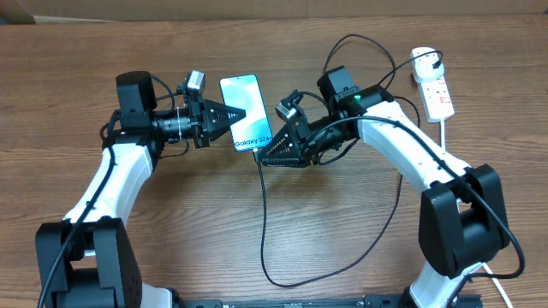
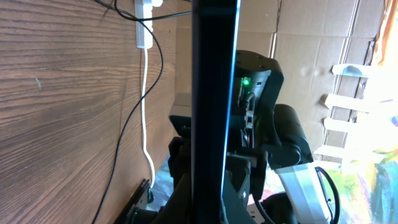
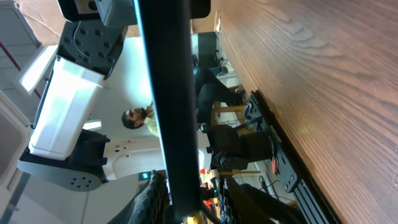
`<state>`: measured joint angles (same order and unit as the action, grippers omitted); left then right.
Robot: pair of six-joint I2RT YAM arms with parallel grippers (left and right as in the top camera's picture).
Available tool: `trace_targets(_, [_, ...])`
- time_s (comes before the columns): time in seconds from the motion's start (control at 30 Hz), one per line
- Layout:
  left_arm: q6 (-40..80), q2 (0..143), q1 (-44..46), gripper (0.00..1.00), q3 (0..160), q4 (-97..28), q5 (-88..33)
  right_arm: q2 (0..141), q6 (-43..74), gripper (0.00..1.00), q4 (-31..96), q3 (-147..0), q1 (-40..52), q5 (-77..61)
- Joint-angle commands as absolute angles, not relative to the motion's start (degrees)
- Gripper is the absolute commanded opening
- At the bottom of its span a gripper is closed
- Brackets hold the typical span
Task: Plug charger to phone and switch on socket
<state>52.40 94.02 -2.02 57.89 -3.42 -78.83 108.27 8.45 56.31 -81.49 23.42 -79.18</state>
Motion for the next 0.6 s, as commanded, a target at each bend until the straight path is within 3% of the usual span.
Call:
trace_targets(0.0, [52.8, 94.4, -2.2, 0.04, 58.2, -3.2, -79.8, 106.7, 10.5, 0.27, 55.7, -81.5, 23.9, -79.5])
trace_targets(0.57, [54.5, 94.4, -2.2, 0.04, 58.2, -3.2, -76.4, 106.7, 10.7, 0.20, 55.5, -81.5, 23.9, -79.5])
